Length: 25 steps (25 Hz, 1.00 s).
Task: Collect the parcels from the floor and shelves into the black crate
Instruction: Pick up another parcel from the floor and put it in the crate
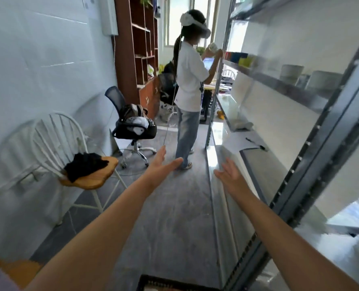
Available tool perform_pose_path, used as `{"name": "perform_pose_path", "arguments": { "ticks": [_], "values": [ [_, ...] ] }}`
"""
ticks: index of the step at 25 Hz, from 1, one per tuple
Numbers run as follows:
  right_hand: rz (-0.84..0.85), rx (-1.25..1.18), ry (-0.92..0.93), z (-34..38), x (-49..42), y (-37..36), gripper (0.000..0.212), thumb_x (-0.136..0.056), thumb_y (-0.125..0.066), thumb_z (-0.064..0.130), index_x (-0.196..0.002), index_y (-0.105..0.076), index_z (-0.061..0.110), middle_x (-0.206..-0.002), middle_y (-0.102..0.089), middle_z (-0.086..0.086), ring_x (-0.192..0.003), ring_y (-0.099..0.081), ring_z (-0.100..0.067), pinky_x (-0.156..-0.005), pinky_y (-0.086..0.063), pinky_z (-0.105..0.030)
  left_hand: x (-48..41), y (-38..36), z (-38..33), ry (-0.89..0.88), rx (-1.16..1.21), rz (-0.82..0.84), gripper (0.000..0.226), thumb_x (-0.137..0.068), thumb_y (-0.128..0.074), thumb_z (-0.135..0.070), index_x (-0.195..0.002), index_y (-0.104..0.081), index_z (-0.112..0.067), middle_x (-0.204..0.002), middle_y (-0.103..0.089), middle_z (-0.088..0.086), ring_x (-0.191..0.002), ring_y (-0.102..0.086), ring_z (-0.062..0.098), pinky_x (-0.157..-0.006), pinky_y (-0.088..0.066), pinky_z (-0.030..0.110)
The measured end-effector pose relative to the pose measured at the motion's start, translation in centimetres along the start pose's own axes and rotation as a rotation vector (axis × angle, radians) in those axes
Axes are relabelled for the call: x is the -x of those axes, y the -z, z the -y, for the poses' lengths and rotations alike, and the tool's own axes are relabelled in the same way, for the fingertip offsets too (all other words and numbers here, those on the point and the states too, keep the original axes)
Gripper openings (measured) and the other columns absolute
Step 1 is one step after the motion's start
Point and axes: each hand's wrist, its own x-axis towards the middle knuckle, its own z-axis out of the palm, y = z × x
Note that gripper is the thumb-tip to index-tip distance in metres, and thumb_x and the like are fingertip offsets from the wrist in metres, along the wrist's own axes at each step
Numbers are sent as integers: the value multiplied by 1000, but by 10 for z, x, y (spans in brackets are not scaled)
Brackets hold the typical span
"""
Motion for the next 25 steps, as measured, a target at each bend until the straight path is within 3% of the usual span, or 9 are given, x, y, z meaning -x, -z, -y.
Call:
{"name": "perform_pose_path", "arguments": {
  "ticks": [7, 10, 15, 20, 23, 25],
  "values": [
    [-121, 5, 220, 82, 18, 32, 68, -86, -63, 23, -144, -27, 25, -147, -37, 0, -134, -37, -16, -101, -35, -29, -9, 13, -80, -360, -144, 137, 80, -74, -66, -52, -142, -32, -28, -147, -38, -5, -135, -35, 13, -107, -31, 33],
    [-244, -1, 287, 112, 26, 38, 56, -87, -63, 18, -136, -36, 27, -135, -47, 2, -126, -44, -15, -104, -38, -34, -15, 13, -116, -468, -75, 177, 64, -79, -68, -42, -135, -39, -29, -139, -46, -8, -128, -42, 9, -102, -33, 27],
    [-395, 100, 357, 143, 51, 40, 65, -86, -64, 22, -140, -30, 30, -138, -41, 8, -124, -41, -6, -100, -35, -27, -17, -1, -146, -575, 22, 293, 58, -83, -66, -32, -135, -40, -26, -139, -45, -8, -124, -40, 9, -102, -34, 30],
    [-708, 75, 278, 133, 114, 55, 66, -84, -65, 26, -140, -31, 33, -143, -40, 8, -129, -40, -10, -102, -34, -29, -13, -36, -144, -612, 46, 518, 60, -81, -63, -41, -135, -38, -34, -140, -41, -14, -125, -37, 8, -102, -31, 29],
    [-859, 98, 250, 122, 173, 67, 51, -84, -64, 28, -124, -38, 47, -140, -43, 11, -125, -43, -6, -95, -37, -21, 2, -62, -148, -662, 102, 622, 63, -78, -62, -46, -135, -39, -36, -134, -42, -20, -122, -38, 4, -103, -32, 29],
    [-941, 89, 237, 126, 218, 70, 49, -85, -64, 21, -119, -40, 47, -139, -45, 10, -125, -44, -6, -93, -38, -20, 26, -82, -156, -682, 165, 701, 57, -82, -63, -40, -134, -40, -34, -133, -45, -18, -121, -41, 2, -101, -33, 28]
  ]
}}
